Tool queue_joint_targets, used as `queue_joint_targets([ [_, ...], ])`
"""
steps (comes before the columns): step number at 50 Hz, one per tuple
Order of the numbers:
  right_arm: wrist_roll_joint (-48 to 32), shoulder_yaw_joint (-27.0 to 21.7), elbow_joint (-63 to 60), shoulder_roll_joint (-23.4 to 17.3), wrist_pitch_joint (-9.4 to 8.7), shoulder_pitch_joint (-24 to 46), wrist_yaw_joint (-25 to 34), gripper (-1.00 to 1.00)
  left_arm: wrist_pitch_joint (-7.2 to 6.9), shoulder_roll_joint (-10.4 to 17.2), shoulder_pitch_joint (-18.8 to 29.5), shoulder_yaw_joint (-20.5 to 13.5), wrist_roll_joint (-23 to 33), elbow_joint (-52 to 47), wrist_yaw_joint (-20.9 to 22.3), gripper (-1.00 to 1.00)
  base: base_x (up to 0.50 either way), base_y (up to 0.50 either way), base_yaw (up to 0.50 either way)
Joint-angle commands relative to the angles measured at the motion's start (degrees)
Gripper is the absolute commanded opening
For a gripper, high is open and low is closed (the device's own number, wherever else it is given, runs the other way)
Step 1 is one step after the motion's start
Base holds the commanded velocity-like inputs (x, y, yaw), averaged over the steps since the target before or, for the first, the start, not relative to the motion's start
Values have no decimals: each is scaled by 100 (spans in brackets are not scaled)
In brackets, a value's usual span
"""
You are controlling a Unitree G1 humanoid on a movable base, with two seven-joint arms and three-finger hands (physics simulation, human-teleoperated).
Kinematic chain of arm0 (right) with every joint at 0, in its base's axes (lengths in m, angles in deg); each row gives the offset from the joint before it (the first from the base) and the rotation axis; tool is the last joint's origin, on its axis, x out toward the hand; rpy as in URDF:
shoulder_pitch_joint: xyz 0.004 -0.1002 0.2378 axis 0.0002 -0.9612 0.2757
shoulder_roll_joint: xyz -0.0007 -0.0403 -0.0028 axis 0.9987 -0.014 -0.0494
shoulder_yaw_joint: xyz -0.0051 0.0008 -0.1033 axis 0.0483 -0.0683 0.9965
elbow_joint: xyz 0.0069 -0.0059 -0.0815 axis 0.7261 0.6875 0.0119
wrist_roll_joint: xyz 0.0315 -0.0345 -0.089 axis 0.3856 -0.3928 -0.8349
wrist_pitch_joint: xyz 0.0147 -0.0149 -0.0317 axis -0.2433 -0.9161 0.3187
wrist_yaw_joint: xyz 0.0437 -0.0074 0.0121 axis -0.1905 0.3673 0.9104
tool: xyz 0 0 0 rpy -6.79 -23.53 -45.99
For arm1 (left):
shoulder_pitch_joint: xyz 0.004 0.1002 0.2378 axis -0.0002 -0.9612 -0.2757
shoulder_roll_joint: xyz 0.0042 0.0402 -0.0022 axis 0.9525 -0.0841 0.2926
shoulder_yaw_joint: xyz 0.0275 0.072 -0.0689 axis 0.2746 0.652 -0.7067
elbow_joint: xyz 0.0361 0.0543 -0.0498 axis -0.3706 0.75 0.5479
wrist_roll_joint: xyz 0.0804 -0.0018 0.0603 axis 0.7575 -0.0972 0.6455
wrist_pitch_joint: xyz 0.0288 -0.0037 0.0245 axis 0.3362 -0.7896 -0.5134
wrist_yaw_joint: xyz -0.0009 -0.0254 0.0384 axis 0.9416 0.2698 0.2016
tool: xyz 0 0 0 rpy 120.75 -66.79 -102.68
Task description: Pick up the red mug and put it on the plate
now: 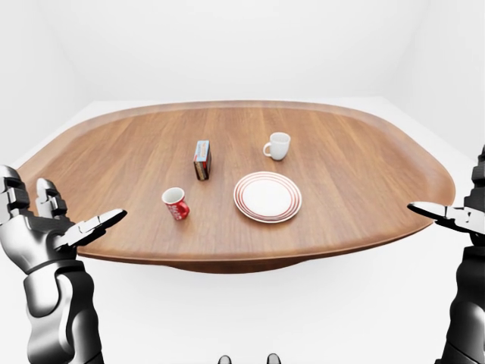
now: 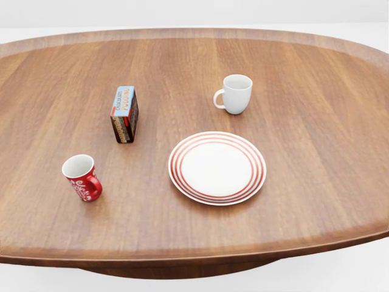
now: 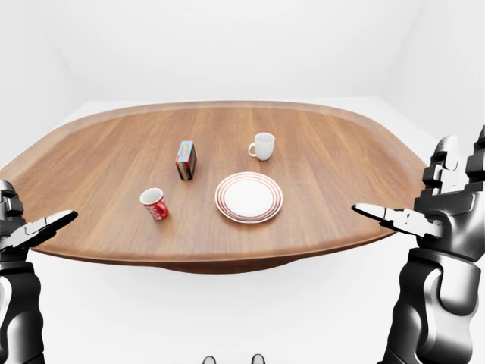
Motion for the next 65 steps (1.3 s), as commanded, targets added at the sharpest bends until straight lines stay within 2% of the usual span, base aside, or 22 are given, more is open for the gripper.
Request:
queue_joint_targets([
  [1,42,-42,-30,-11,0,-12,1,100,0,4,-8,-29,-26,-59,-18,100,27,0,0],
  [65,-78,-4,2,11,0,-16,56,100,0,-7,1,-4,65,-25,-15,100,28,0,0],
])
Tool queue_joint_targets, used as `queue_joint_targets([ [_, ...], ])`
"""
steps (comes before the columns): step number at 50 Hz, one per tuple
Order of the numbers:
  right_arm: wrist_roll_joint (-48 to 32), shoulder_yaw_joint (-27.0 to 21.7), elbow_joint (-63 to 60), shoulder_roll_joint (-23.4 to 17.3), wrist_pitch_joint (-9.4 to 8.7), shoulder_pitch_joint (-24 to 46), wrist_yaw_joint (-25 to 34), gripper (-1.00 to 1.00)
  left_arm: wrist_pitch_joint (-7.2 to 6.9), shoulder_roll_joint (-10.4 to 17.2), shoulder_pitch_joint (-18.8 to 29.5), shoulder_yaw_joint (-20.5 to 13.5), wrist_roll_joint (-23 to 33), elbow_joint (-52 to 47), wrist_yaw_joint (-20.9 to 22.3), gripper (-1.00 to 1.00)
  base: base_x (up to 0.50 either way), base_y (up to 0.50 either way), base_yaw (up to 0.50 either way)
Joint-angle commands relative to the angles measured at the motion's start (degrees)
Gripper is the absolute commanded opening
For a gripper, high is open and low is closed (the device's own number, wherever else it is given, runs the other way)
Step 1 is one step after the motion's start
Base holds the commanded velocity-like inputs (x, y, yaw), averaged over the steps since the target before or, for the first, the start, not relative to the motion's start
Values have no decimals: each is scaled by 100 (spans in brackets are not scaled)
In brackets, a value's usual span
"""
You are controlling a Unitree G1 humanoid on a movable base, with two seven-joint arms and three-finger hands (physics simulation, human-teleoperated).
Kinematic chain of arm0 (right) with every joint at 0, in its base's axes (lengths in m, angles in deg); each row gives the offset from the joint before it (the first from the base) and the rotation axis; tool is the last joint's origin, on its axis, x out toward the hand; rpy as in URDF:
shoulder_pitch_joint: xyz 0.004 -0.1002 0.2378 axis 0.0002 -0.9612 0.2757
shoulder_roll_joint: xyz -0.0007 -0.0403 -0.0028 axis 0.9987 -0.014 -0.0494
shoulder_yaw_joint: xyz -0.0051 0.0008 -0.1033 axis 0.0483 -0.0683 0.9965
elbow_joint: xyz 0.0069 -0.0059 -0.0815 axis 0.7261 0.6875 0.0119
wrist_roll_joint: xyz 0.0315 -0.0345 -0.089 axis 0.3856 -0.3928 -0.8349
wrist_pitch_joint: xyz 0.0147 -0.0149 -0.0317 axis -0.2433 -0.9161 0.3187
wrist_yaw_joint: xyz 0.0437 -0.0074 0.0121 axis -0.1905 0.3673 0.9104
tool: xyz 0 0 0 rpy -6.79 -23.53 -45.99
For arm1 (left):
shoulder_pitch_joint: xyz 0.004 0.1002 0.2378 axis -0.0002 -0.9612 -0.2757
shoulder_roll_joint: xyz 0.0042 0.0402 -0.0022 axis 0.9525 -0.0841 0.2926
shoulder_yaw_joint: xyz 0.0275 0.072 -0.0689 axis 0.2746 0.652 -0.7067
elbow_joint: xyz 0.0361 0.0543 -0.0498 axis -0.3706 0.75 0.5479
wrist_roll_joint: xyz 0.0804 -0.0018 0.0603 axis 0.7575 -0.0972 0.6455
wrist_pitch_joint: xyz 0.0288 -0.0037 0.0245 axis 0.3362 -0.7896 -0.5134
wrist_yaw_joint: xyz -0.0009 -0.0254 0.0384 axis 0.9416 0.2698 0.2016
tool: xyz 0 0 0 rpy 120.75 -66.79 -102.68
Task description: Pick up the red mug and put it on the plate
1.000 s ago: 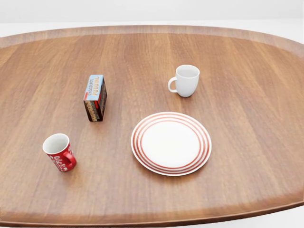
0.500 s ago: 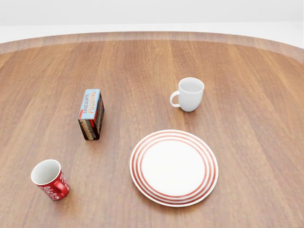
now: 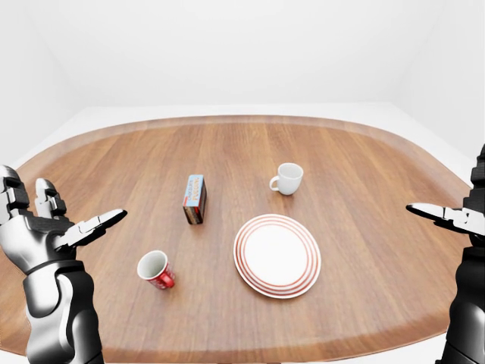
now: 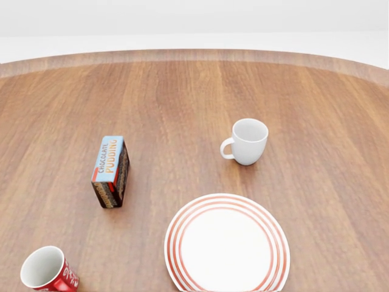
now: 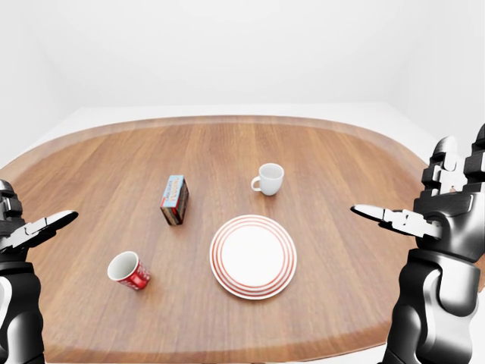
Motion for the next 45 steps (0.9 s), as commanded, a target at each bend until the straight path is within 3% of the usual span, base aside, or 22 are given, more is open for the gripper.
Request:
queue_joint_targets([
  [1,-5,1,-7,-8,0,11,-3,100,0,0,3,2,4,-8,-4,100,28,0,0],
  [19,-152,57,33,39,0,-30,26,100,0,-11,-7,7,24,9,-2,100,13,0,0],
  [45,-264,112,65,77,0,-29,91,100,0,-12,5,37,48,82,12,100,1,50,0],
])
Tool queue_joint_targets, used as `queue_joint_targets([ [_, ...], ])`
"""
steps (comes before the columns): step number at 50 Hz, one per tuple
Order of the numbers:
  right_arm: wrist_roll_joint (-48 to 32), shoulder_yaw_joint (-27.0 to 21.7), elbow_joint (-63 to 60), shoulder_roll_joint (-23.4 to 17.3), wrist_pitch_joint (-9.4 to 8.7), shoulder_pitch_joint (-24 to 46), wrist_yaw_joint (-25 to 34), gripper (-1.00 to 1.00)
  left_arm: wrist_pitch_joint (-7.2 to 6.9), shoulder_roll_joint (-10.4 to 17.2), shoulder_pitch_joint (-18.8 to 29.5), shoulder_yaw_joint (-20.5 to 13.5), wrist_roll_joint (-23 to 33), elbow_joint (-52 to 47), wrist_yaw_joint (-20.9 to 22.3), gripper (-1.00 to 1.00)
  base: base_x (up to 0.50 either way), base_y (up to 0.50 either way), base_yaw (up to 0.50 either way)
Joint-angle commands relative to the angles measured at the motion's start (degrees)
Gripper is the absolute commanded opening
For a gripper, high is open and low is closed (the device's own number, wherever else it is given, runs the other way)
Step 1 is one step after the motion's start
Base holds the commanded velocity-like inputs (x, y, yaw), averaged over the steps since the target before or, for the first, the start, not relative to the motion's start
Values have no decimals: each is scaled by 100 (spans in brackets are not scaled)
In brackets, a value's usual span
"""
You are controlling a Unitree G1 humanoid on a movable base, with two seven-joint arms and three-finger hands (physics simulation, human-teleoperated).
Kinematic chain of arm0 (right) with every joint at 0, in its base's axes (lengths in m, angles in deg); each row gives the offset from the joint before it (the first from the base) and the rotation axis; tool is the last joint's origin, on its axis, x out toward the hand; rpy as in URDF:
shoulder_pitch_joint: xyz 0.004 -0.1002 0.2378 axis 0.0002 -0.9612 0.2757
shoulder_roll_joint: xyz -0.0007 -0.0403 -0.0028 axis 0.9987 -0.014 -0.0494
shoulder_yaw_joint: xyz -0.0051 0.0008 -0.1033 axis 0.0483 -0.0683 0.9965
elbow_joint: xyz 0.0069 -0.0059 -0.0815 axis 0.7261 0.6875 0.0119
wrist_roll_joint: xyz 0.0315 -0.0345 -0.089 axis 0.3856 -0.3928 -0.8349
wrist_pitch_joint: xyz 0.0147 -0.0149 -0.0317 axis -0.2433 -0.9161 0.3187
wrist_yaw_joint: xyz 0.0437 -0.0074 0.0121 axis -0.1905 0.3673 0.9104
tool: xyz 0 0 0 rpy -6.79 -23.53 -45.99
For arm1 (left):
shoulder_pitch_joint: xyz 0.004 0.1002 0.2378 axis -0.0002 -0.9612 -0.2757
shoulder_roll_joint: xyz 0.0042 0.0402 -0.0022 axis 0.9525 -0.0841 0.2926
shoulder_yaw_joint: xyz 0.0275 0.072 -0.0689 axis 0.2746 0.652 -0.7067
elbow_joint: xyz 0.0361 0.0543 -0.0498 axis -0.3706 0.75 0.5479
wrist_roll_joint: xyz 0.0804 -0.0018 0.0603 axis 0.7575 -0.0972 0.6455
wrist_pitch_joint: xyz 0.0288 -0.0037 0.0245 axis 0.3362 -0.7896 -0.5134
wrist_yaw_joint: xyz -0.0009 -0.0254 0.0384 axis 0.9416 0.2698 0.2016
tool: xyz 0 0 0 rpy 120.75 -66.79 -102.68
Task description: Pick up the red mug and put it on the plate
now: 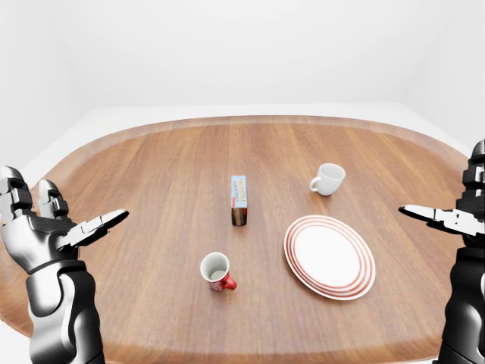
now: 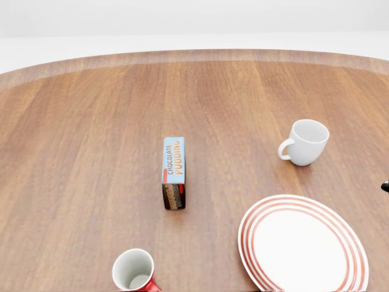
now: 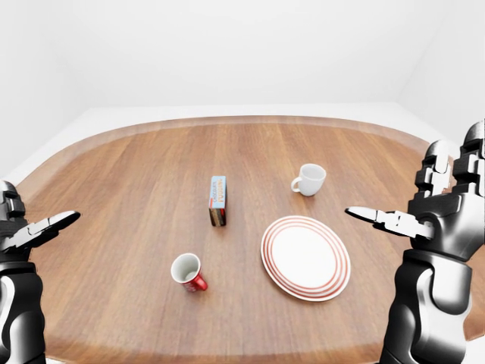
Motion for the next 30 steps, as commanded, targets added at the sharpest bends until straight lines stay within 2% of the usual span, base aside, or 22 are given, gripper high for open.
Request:
queue_joint_targets([
  [1,-46,27,24,12,0,3,30,100,0,2,1,10,9,19,2,100,1,50,0],
  [4,-42,24,23,16,0,0,30,100,0,5,4,6,2,17,1,100,1,50,0],
  [6,-394,188,42,8,0,-24,59,100,0,2,0,13,11,10,1,100,2,40,0],
  [7,-550,485,8,87,0,-45,204,100,0,0,0,17,20,16,2,100,1,0,0],
  [9,-679,599,-6,174,0,-41,338,100,0,-1,3,21,26,24,4,100,0,0,0],
  [10,-1137,979,-51,266,0,-91,369,100,0,-7,-1,31,38,17,4,100,0,0,0],
  [12,-1335,1267,-99,455,0,-76,511,100,0,-8,3,36,47,17,1,100,0,0,0],
  [13,-1617,1583,-100,532,0,-130,638,100,0,-13,-7,38,50,-5,2,100,0,0,0],
  [17,-2257,2111,93,779,0,-109,775,100,0,-21,-5,44,63,-9,2,100,0,0,0],
  [21,-2615,2710,126,1007,0,-166,931,100,0,-24,-3,44,72,15,12,100,0,0,0],
  [24,-2762,2958,90,1119,0,-189,981,100,0,-26,-7,48,74,12,10,100,0,0,0],
  [25,-2895,3211,118,1182,0,-233,1018,100,0,-26,-9,47,73,6,11,100,0,0,0],
  [30,-3287,3875,260,1340,0,-382,1098,100,0,-29,-15,43,67,-23,5,100,0,0,0],
])
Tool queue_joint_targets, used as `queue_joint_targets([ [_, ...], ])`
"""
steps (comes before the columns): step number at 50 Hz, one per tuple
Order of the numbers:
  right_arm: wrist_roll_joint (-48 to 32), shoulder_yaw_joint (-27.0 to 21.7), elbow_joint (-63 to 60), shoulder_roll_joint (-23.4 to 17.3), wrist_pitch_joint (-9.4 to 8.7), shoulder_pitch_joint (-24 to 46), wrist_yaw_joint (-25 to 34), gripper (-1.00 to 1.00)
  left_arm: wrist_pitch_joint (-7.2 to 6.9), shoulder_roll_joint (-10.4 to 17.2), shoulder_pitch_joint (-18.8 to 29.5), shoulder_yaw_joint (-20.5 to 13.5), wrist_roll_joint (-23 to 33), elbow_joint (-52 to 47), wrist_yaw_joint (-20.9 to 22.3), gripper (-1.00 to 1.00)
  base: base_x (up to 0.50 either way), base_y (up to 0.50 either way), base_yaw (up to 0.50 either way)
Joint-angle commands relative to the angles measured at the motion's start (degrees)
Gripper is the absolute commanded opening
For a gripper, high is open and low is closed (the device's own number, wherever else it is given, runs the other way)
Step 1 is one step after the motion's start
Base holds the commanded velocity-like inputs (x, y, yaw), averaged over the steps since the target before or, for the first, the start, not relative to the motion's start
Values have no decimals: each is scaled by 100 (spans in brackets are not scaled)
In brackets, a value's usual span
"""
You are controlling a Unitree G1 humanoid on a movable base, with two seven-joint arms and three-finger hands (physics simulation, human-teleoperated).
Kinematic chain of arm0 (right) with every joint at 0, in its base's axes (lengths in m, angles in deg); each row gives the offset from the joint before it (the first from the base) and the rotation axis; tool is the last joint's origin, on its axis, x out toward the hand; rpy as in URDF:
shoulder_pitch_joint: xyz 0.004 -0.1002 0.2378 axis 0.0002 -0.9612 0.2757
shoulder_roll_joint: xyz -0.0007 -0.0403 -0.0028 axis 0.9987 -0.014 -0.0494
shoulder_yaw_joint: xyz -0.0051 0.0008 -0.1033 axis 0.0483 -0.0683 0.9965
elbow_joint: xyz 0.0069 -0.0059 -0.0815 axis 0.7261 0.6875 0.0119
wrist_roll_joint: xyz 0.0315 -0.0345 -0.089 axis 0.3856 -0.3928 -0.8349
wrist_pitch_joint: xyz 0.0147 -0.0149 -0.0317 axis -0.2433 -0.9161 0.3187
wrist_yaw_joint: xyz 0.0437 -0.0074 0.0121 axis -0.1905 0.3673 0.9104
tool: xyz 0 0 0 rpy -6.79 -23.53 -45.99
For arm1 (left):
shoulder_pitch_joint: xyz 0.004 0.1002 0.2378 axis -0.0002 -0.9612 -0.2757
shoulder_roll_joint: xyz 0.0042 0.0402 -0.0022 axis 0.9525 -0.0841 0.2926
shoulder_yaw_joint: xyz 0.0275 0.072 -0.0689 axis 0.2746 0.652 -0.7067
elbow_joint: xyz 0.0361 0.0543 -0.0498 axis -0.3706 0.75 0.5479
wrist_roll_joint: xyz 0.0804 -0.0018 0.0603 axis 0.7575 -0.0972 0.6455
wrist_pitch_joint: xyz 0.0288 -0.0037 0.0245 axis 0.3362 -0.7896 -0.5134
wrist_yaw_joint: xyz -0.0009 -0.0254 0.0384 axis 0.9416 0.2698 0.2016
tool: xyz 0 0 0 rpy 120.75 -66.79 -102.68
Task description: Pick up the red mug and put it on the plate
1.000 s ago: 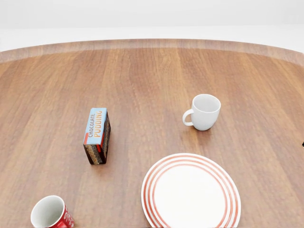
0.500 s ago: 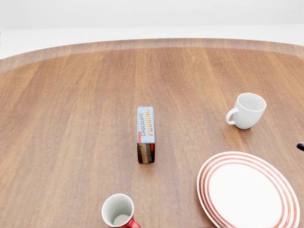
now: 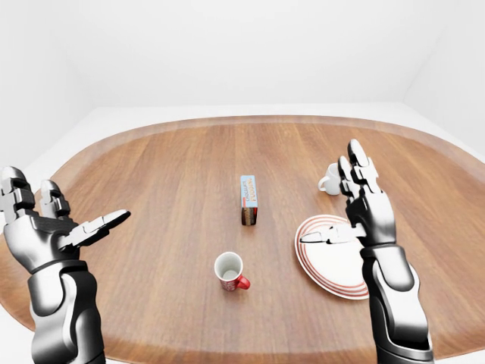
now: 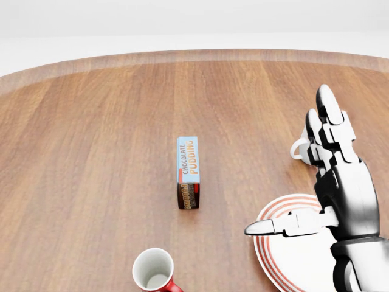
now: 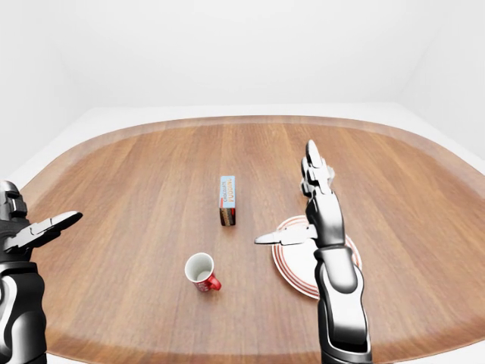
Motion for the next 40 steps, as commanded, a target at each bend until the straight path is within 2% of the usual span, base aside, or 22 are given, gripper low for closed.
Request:
queue_joint_targets([
  [1,-1060,1489,243,442,0,-224,300,100,0,-12,-7,7,11,-23,-1,100,0,0,0],
  [6,-1236,1884,471,523,0,-331,397,100,0,-16,-6,10,12,-20,2,100,0,0,0],
  [16,-1650,2478,1842,696,0,-378,204,100,0,-19,-4,15,7,-42,-6,100,0,0,0],
  [29,-2042,2807,2489,740,0,-467,238,100,0,-10,13,32,18,2,-8,100,0,0,0],
  [40,-2143,2779,2643,760,0,-447,218,100,0,-16,5,35,16,-10,-6,100,0,0,0],
])
